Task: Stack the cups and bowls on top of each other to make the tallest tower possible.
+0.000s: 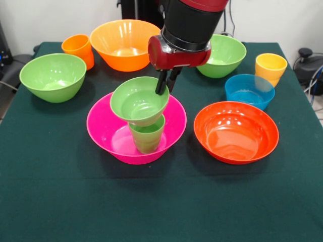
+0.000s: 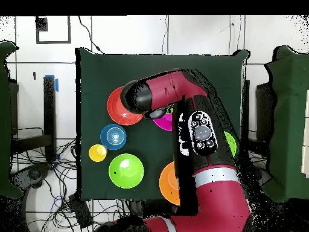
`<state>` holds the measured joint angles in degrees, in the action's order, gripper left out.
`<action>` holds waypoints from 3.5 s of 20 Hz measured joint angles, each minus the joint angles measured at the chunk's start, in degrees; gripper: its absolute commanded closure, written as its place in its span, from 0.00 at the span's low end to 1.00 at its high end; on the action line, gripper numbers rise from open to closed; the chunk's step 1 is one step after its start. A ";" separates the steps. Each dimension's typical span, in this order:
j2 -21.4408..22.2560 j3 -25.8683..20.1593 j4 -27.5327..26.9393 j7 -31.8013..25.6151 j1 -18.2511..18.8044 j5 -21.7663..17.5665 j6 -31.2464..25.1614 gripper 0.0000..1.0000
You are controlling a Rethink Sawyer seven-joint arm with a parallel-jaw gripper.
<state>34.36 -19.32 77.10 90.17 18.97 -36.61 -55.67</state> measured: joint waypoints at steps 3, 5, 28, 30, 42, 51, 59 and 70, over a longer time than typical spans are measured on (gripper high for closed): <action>0.02 -0.01 0.12 0.00 0.01 0.00 0.00 1.00; 0.02 0.00 0.25 0.00 0.04 0.00 0.00 1.00; -0.13 -1.72 0.52 0.00 1.54 0.00 -0.01 1.00; -0.15 -2.00 0.55 0.00 1.70 0.00 0.00 1.00; -0.27 -3.28 0.67 0.00 1.92 -0.02 0.00 1.00; -0.35 -3.44 0.68 0.00 2.01 -0.19 0.00 1.00; -0.35 -3.44 0.68 0.00 2.00 -0.33 0.00 1.00; -0.45 -3.44 0.68 0.00 2.01 -0.37 -0.01 1.00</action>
<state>33.90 -22.76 77.78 90.17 20.98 -36.98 -55.68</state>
